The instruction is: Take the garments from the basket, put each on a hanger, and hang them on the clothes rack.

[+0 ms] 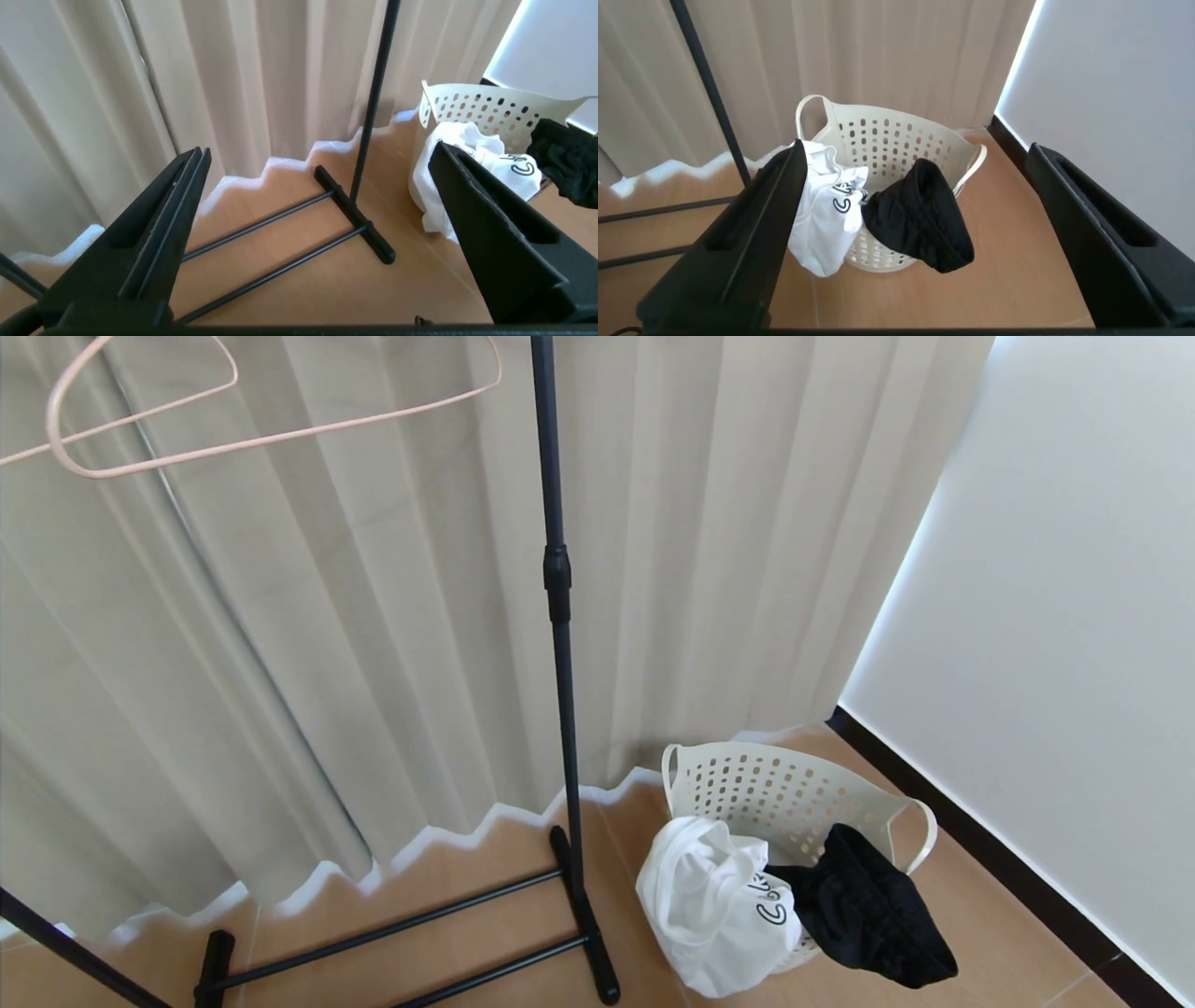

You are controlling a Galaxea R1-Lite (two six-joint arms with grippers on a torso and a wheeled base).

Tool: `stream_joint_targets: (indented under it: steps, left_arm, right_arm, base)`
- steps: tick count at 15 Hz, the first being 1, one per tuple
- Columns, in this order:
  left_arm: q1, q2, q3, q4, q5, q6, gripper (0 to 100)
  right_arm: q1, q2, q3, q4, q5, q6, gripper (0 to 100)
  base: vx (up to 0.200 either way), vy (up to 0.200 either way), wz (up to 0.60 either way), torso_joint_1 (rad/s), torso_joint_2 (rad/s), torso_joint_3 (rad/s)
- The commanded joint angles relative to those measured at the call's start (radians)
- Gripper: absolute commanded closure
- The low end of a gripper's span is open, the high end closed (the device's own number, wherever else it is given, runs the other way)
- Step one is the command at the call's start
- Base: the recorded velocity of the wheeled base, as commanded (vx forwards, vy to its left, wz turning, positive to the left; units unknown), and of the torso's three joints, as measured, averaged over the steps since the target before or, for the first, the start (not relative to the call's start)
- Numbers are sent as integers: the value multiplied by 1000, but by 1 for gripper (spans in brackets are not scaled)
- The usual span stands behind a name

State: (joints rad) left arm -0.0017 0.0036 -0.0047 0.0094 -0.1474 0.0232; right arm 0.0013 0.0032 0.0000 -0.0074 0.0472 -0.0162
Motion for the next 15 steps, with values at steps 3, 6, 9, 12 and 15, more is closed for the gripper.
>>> stream_joint_targets:
  steps: [3,6,9,12,15]
  left_arm:
    - [0,-1,0,0,0,0,0]
    - [0,-1,0,0,0,0,0]
    - [0,-1,0,0,0,0,0]
    - [0,-1,0,0,0,0,0]
    - [0,-1,0,0,0,0,0]
  right_arm:
    - [0,1,0,0,-1,1,0]
    - [0,1,0,0,0,1,0]
    - [0,0,0,0,0,1,0]
    - [0,1,0,0,0,1,0]
    - [0,0,0,0,0,1,0]
  base:
    - [0,0,0,4,4,-188]
    - [0,0,0,2,2,-199]
    - [0,0,0,2,2,-202]
    - [0,0,0,2,4,-193]
    - [0,0,0,2,4,-199]
